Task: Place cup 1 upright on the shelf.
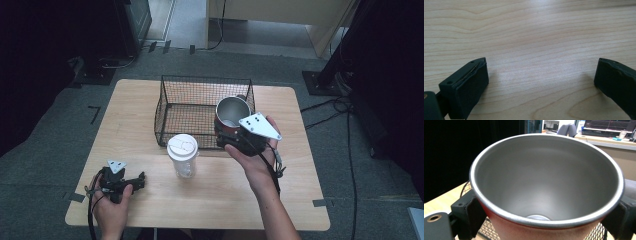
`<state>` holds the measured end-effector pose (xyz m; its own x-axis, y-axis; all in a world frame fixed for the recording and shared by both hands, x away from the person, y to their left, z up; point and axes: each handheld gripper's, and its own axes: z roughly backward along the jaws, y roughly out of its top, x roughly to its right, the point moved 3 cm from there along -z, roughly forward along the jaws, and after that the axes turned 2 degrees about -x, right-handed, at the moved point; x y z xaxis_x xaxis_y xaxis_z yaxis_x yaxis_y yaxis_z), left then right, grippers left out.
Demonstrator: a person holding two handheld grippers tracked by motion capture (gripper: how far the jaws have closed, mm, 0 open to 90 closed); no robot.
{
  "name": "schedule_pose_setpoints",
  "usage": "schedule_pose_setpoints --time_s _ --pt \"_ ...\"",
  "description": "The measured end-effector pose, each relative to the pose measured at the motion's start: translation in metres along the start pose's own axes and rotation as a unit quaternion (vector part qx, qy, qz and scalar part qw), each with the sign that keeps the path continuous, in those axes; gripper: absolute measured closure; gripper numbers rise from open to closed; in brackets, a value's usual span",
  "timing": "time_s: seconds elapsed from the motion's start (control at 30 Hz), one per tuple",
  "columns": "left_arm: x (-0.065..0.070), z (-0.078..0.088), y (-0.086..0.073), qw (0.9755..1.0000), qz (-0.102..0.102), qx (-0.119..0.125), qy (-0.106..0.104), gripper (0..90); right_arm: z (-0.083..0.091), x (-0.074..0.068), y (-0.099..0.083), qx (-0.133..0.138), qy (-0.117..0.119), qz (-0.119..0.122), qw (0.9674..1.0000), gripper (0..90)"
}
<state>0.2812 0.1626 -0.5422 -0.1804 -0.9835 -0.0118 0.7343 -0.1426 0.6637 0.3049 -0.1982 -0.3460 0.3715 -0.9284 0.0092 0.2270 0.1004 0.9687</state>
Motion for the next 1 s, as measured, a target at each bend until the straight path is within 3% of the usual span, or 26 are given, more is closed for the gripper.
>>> schedule_pose_setpoints --time_s 0.17,0.53,0.7,1.0 --pt "0.000 0.000 0.000 1.0000 0.000 0.000 0.000 0.1 -0.009 0.002 0.001 0.005 -0.010 0.002 0.9999 7.9" --pt "0.000 0.000 0.000 1.0000 0.000 0.001 0.000 0.1 -0.041 0.014 0.002 0.031 -0.032 -0.020 0.9988 7.9" --pt "0.000 0.000 0.000 1.0000 0.000 0.000 0.000 0.1 -0.058 0.022 -0.002 0.029 -0.035 -0.046 0.9979 7.9" --pt "0.000 0.000 0.000 1.0000 0.000 0.001 0.000 0.1 -0.096 0.033 -0.014 0.037 -0.053 -0.040 0.9971 7.8"
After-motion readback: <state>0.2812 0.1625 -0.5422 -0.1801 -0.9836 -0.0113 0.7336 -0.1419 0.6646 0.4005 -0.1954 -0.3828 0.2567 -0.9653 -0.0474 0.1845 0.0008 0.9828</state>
